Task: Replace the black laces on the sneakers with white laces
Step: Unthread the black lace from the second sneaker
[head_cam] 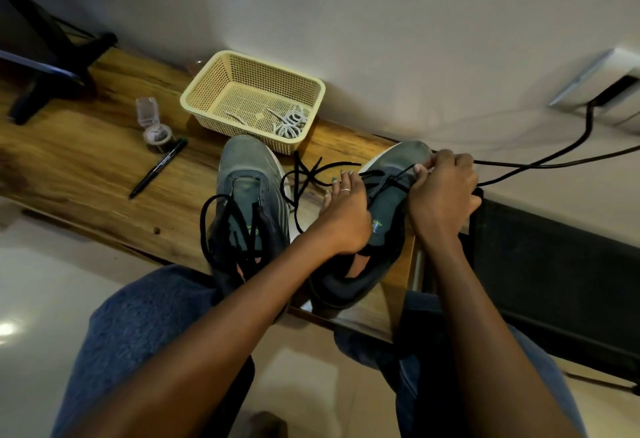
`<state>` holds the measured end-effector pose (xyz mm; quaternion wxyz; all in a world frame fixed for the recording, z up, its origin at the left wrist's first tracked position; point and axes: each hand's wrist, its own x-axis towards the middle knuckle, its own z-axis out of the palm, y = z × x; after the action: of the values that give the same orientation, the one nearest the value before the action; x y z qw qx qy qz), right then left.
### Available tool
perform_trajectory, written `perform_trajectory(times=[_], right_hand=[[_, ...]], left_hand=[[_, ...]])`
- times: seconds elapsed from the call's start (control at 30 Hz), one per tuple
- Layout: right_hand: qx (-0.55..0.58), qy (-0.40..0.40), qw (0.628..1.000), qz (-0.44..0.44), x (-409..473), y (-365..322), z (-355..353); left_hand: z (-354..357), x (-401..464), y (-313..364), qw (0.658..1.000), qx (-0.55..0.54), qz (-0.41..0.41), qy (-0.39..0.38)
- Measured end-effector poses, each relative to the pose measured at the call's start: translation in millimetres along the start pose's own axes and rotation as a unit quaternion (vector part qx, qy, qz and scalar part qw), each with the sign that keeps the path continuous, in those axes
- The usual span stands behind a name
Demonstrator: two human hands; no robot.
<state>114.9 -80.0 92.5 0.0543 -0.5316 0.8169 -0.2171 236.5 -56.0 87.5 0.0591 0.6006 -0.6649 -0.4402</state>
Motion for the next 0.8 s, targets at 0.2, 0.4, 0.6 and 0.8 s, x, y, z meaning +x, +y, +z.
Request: perform_trajectory(times=[0.2,0.4,0.6,0.8], right_hand=[[0.03,-0.129,0.98,-0.147,3.3,-1.7,-0.9],[-0.082,-0.208,0.957,-0.183,-4.9,-4.9,-4.8],[-0.108,-0.223,0.948,-0.199,-7.1,-6.5,-6.7],[-0.11,-0.12,0.968,-0.191,-8.2,-6.6,-5.1]], left_hand=[[3.3,-4.1,-6.3,1.0,0.006,-0.016,-0.004],[2.3,-4.1,-5.3,1.0,-0.004,-0.001,0.005],[3.7,-4.1,-2.4,0.999,-0.016,0.01,0.048],[2.2,-3.4,-0.1,0.999,-0.001,0.006,0.031]])
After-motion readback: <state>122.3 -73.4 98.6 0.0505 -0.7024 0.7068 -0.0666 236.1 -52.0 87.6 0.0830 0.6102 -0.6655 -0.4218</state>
